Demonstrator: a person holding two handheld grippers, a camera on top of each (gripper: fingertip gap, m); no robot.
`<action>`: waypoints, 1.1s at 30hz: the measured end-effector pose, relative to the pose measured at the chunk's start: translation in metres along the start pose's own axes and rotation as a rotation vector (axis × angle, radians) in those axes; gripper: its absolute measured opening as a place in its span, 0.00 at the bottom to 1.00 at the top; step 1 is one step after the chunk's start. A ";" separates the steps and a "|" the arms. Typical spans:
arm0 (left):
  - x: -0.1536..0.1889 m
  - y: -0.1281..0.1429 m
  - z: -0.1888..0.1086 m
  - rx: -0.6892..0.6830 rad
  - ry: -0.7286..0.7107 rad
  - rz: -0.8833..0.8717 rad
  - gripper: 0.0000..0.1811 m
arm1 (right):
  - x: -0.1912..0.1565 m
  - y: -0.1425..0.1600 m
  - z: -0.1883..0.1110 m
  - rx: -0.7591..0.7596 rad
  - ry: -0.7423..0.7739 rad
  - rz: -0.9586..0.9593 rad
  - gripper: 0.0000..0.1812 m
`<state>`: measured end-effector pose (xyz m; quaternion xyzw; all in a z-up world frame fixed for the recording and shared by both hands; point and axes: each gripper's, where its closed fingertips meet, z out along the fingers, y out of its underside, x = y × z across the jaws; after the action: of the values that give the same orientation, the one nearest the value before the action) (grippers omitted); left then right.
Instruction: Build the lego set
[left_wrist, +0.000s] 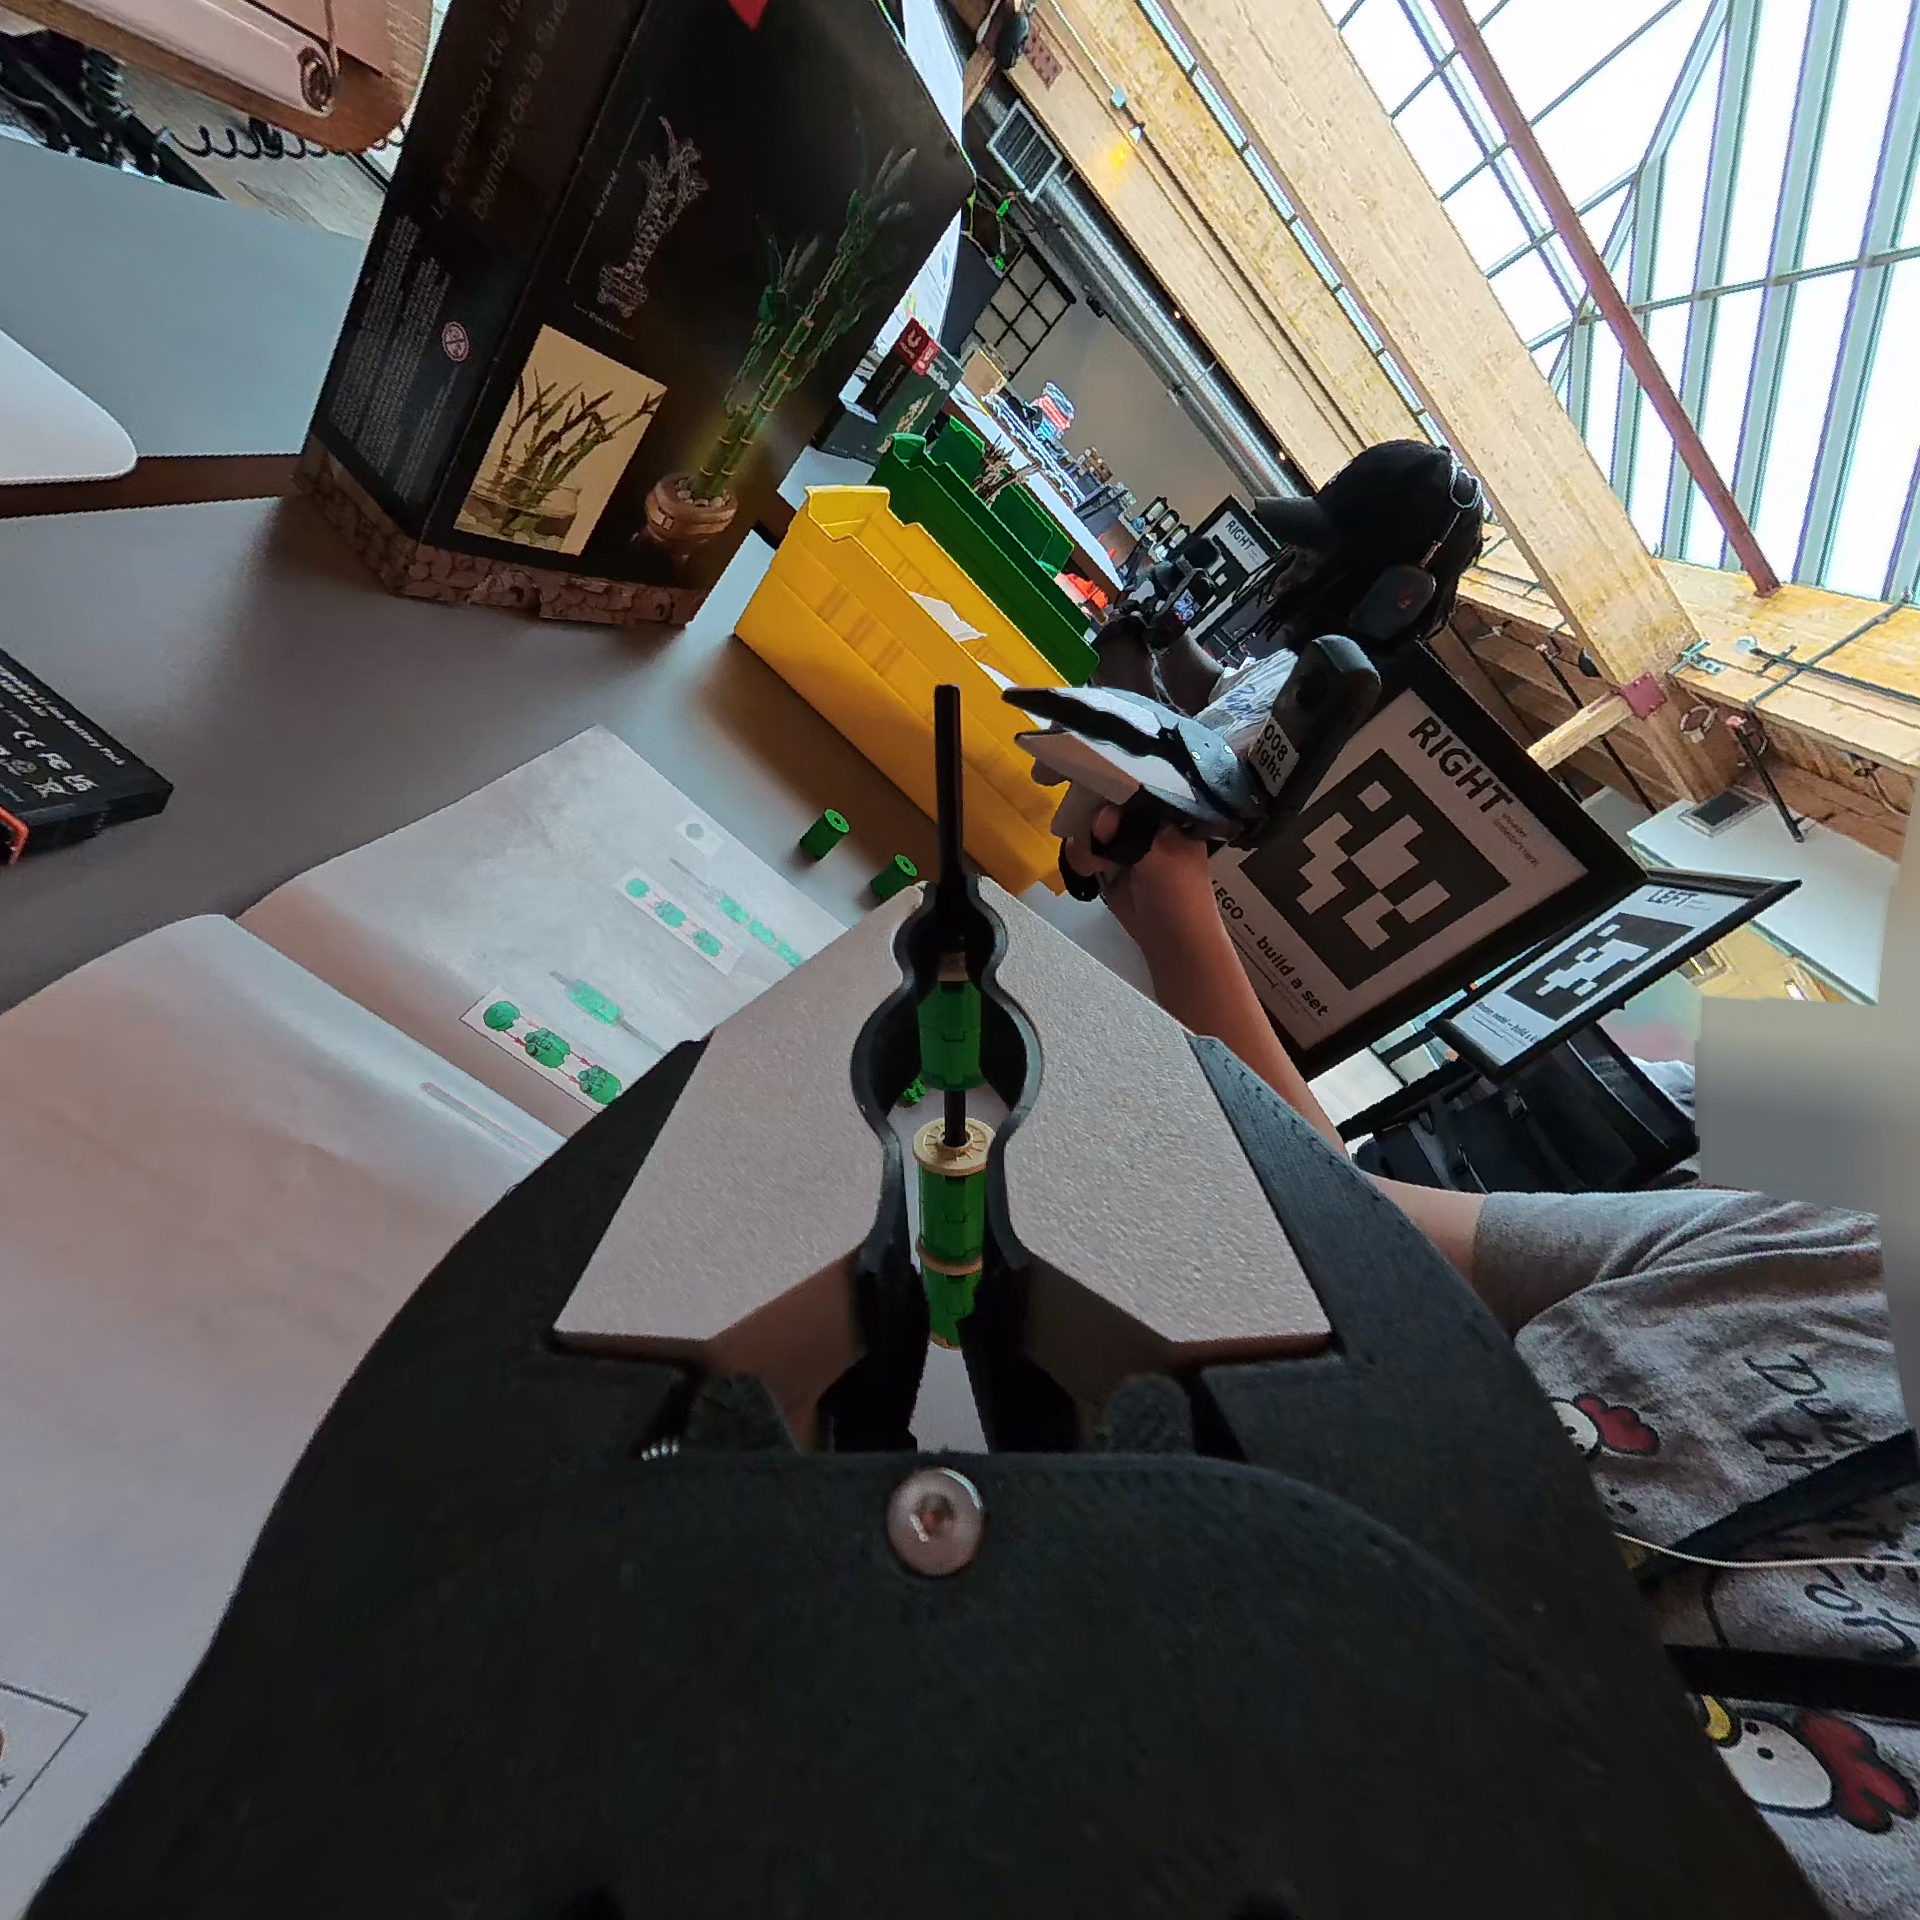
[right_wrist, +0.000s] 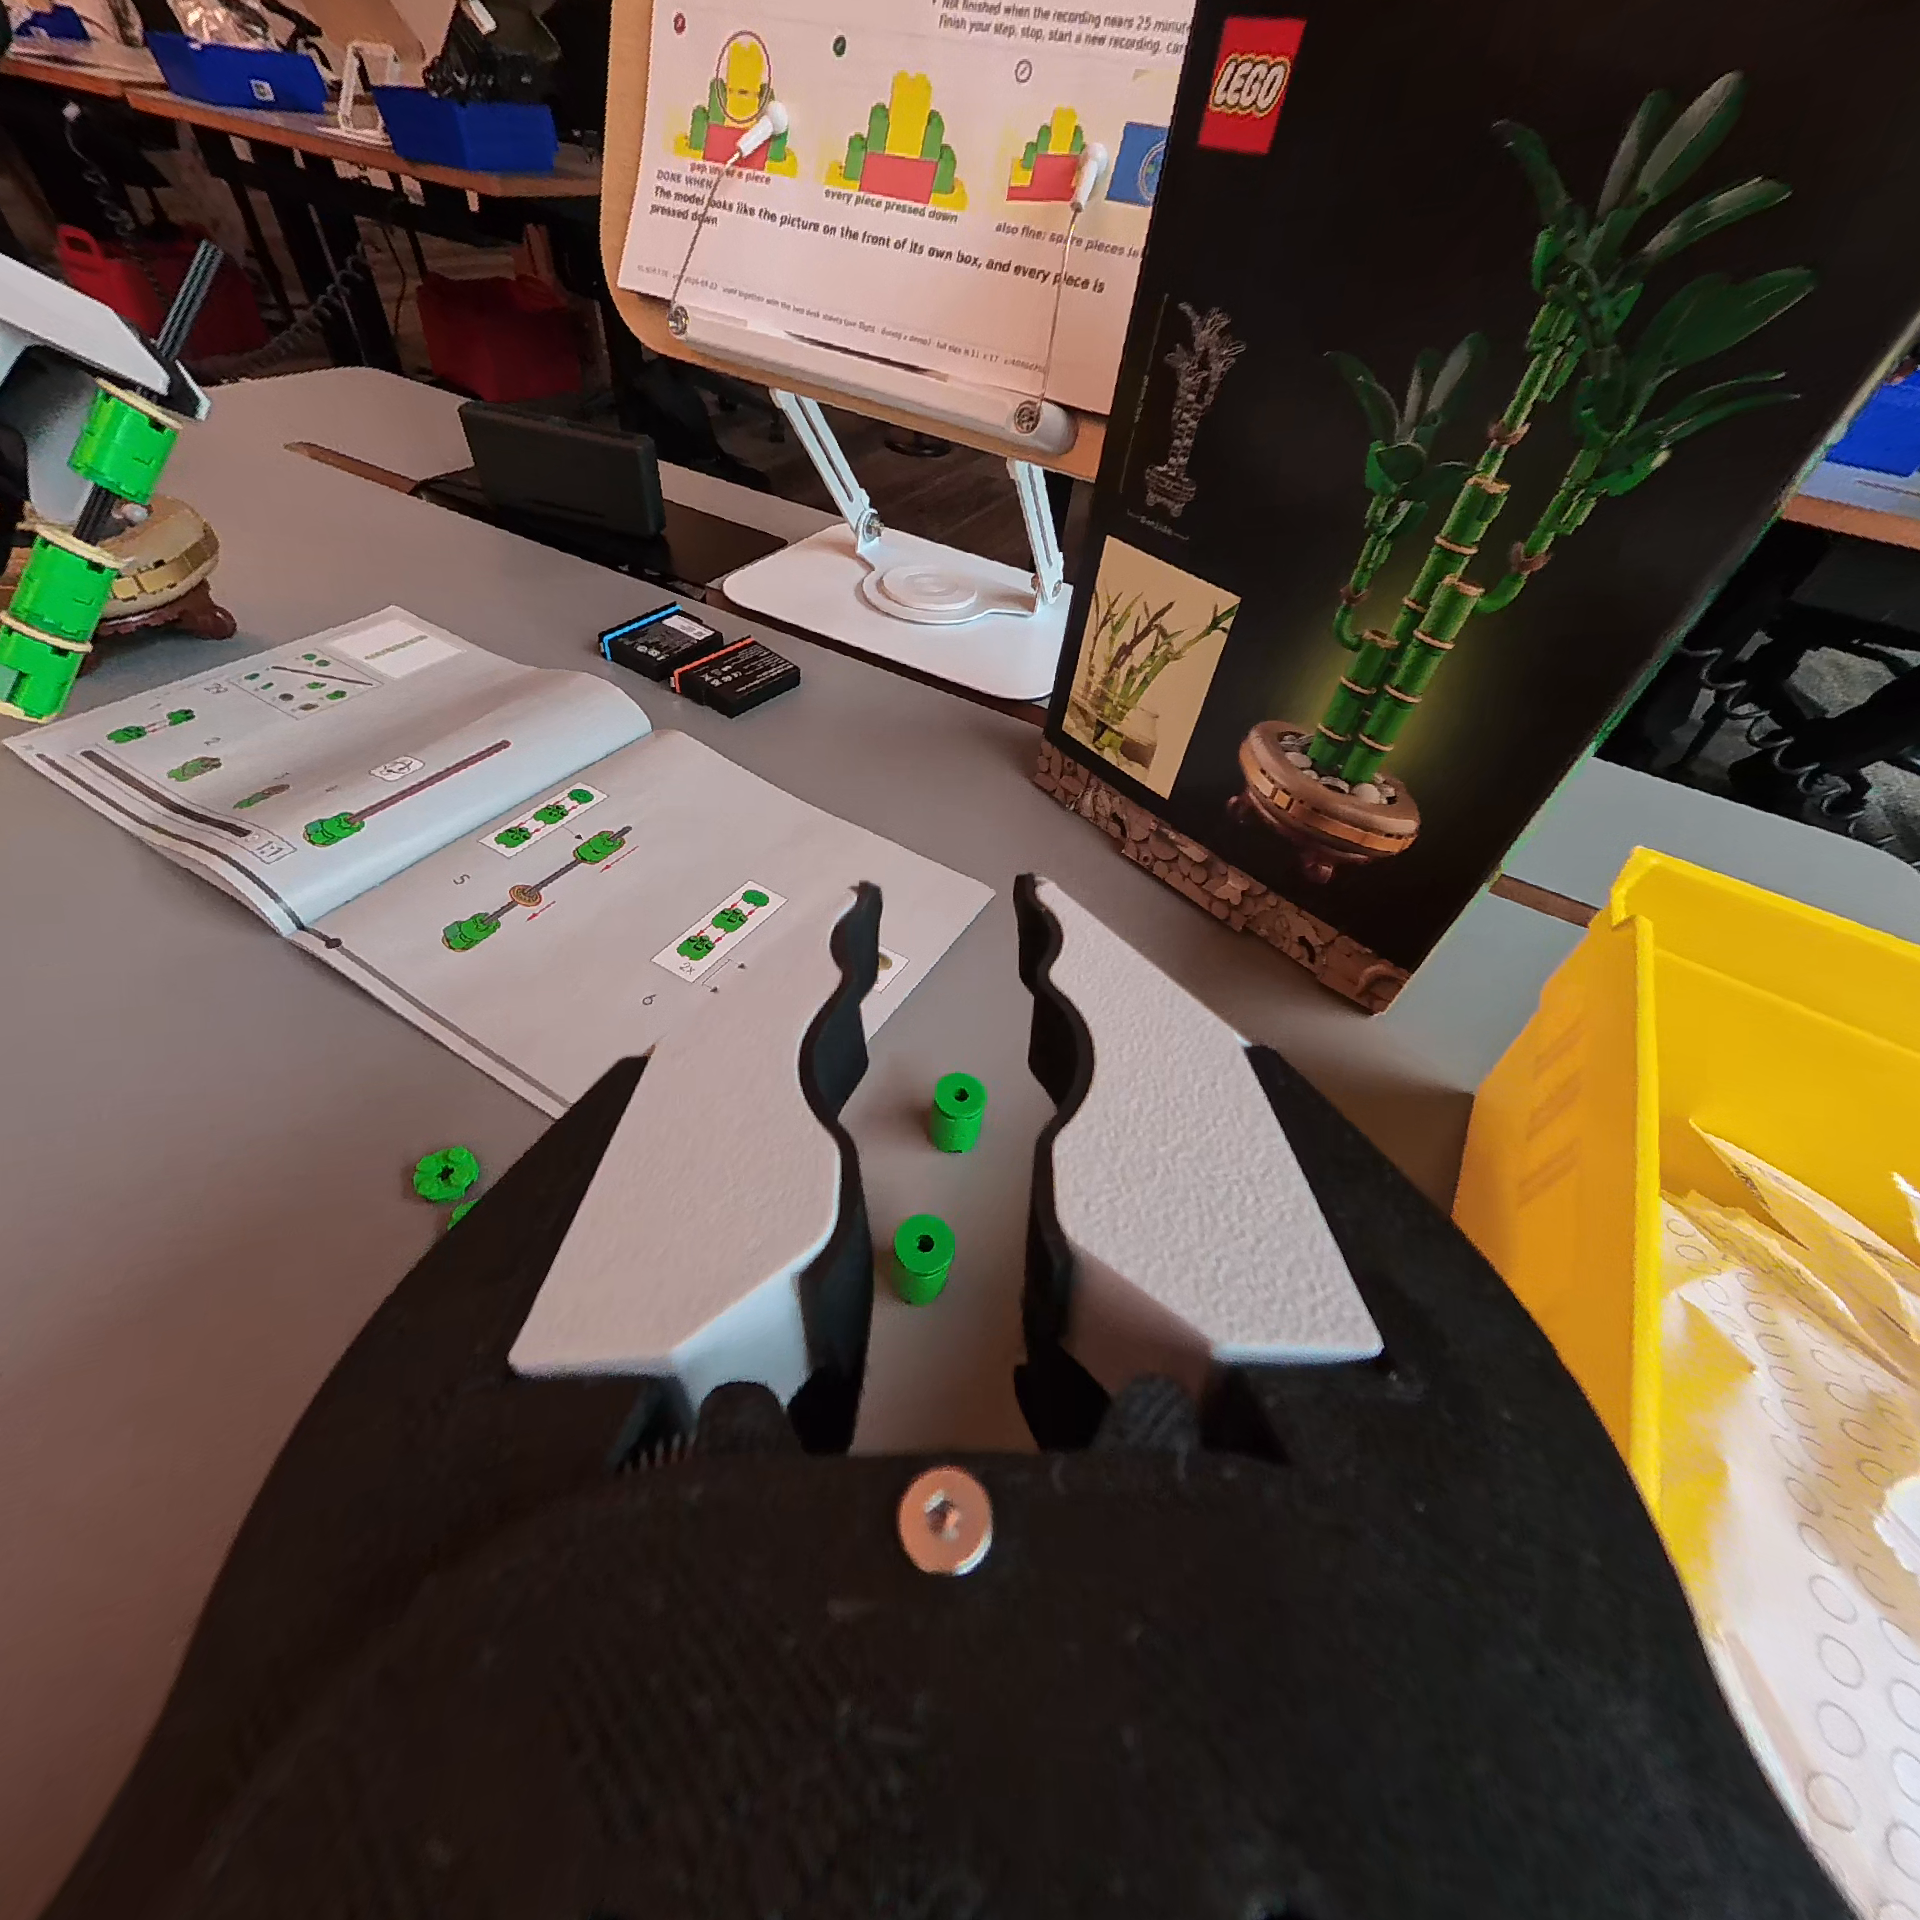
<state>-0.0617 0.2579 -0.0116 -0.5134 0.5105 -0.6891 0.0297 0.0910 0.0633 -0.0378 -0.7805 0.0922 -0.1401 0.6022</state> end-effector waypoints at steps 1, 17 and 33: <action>0.000 0.000 0.000 0.000 0.000 0.000 0.00 | -0.001 0.001 0.001 -0.008 -0.004 -0.001 0.14; -0.001 0.001 0.001 -0.005 0.002 -0.006 0.00 | -0.007 0.013 0.007 -0.076 -0.029 -0.032 0.14; 0.000 0.009 0.014 -0.038 0.012 -0.015 0.00 | -0.049 0.028 0.017 -0.167 -0.229 -0.051 0.11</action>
<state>-0.0555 0.2437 -0.0188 -0.5136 0.5198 -0.6826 0.0117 0.0507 0.0870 -0.0745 -0.8409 0.0140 -0.0572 0.5380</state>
